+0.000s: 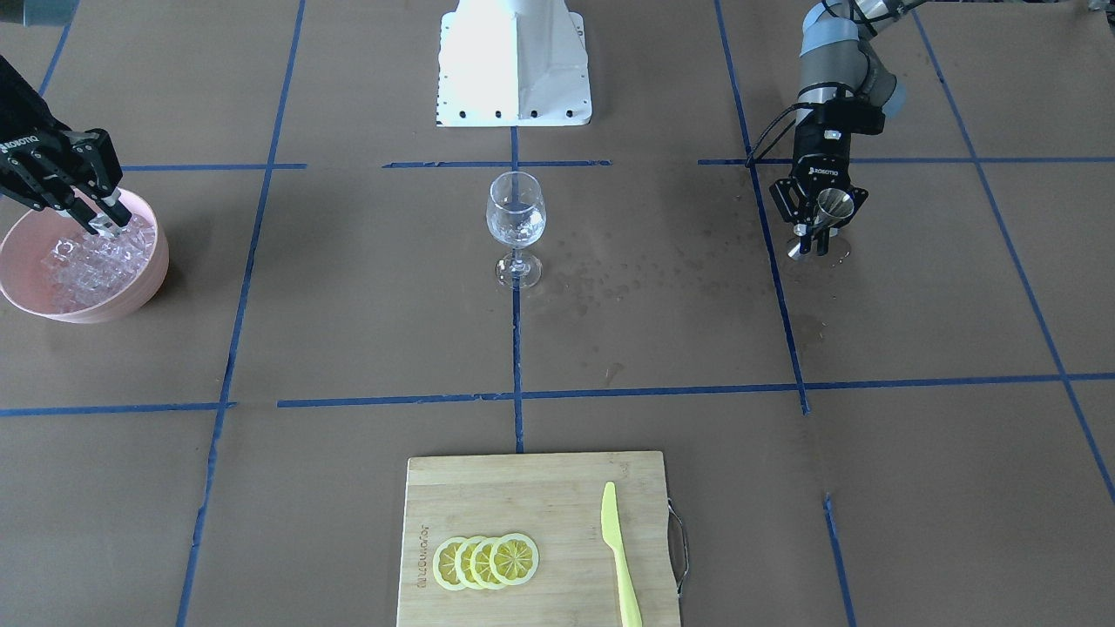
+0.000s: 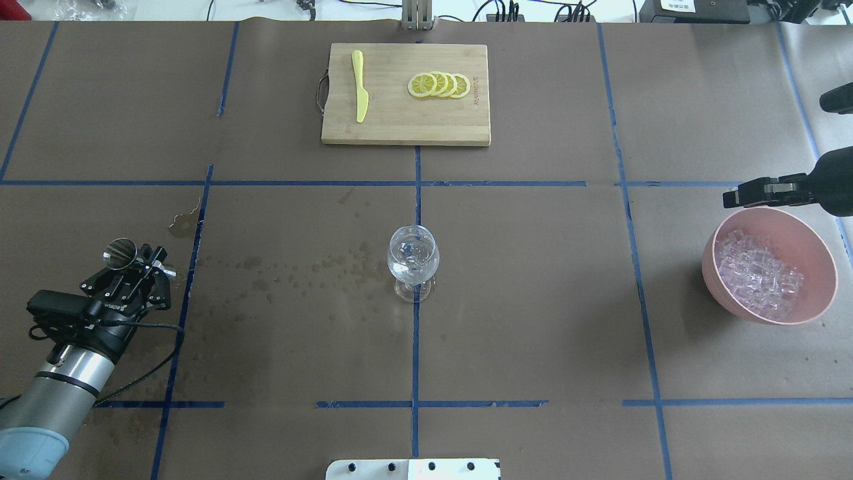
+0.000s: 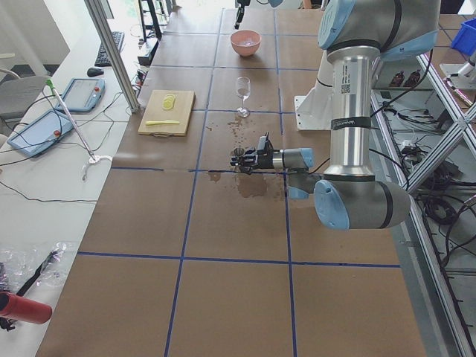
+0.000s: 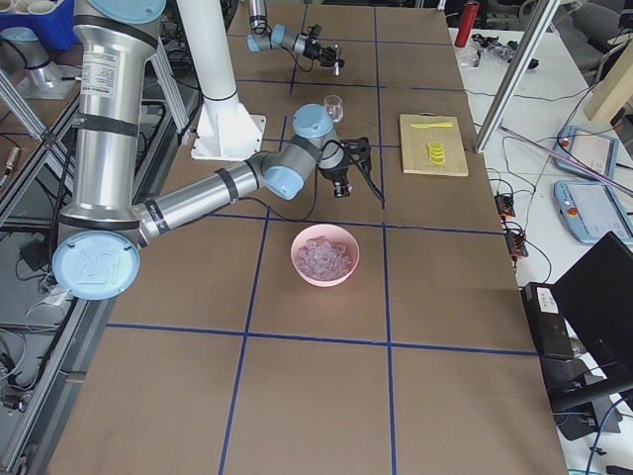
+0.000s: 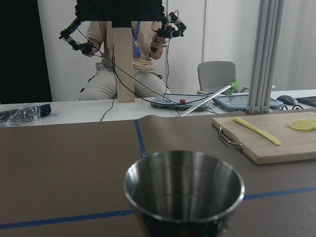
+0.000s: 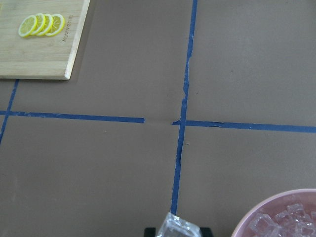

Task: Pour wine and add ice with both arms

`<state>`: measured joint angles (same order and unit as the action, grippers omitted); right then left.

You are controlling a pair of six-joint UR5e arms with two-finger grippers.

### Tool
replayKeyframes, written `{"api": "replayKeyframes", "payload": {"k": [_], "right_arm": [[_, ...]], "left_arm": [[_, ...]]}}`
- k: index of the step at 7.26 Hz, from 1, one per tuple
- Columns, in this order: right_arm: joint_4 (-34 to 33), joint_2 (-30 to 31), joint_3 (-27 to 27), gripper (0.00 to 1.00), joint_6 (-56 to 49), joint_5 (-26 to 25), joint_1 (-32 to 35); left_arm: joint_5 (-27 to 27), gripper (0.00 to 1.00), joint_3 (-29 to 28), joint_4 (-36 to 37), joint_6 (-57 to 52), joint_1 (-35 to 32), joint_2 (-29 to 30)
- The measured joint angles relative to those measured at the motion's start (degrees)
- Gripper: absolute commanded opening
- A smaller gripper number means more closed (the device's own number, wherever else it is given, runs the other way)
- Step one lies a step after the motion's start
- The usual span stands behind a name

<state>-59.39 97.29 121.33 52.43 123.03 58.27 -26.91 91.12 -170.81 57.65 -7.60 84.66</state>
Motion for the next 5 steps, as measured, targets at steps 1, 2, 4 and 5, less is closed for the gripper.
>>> {"api": "replayKeyframes", "payload": {"k": [1, 2, 4, 5], "right_arm": [[0.3, -0.4, 0.4, 0.0, 0.7, 0.1, 0.0], [1.0, -1.0, 0.6, 0.0, 1.8, 0.3, 0.0], [2.2, -1.3, 0.6, 0.0, 3.1, 0.6, 0.0], [2.4, -1.3, 0.7, 0.0, 3.2, 0.6, 0.0]], "left_arm": [[0.8, 0.0, -1.0, 0.0, 1.3, 0.7, 0.1], [1.4, 0.0, -1.8, 0.0, 1.8, 1.1, 0.2], [1.7, 0.0, -2.5, 0.0, 1.8, 1.2, 0.6], [1.8, 0.0, -2.8, 0.1, 1.6, 1.3, 0.8]]}}
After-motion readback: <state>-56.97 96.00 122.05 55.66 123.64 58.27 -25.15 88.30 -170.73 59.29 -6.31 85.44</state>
